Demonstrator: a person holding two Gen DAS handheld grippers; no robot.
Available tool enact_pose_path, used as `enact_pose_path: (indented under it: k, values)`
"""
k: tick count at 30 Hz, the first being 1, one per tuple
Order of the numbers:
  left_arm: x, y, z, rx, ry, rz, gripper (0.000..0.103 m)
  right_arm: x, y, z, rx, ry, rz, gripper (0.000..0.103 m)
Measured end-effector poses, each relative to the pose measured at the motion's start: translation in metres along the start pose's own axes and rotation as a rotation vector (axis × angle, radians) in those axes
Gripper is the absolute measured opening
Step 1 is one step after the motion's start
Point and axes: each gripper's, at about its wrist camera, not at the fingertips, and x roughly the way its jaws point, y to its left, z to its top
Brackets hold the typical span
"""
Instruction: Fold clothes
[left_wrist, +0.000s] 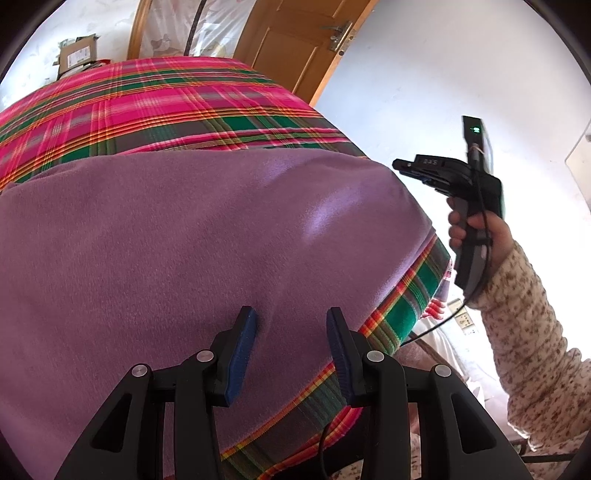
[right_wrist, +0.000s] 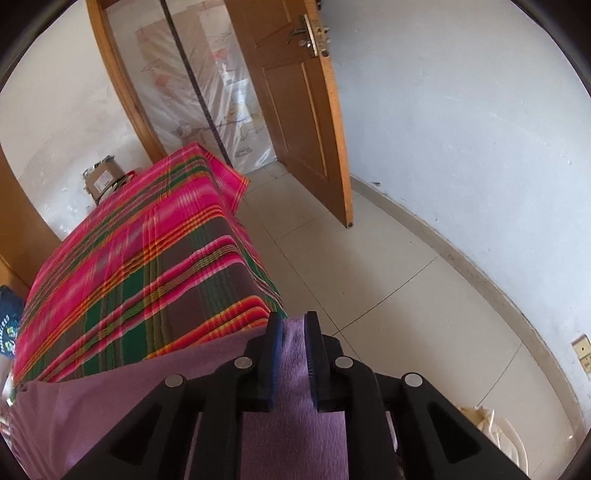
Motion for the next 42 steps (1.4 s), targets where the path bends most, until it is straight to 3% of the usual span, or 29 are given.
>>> enact_pose_path:
  k: [11, 14, 19, 22, 29, 34, 42]
  values:
    - [-0.01, 0.005, -0.006, 0.004, 0.017, -0.027, 0.042, -0.037, 0.047, -0.06, -0.195, -0.048, -0.06, 0.022]
    - [-0.022, 0.011, -0.011, 0.006, -0.012, 0.0, 0.042, -0.047, 0.06, -0.076, -0.249, -0.06, -0.078, 0.023]
    - [-0.045, 0.042, -0.017, -0.079, -0.062, 0.055, 0.042, -0.071, 0.107, -0.093, -0.425, -0.148, -0.024, 0.029]
    - [-0.058, 0.063, -0.022, -0.137, -0.094, 0.081, 0.042, -0.069, 0.133, -0.109, -0.509, -0.135, 0.018, 0.029]
    - [-0.082, 0.102, -0.034, -0.217, -0.134, 0.159, 0.042, -0.056, 0.139, -0.137, -0.46, -0.076, 0.071, 0.03]
    - [-0.099, 0.131, -0.039, -0.284, -0.167, 0.204, 0.042, -0.059, 0.144, -0.133, -0.427, -0.062, 0.079, 0.031]
    - [-0.127, 0.171, -0.041, -0.347, -0.201, 0.298, 0.042, -0.062, 0.206, -0.117, -0.537, -0.037, 0.244, 0.031]
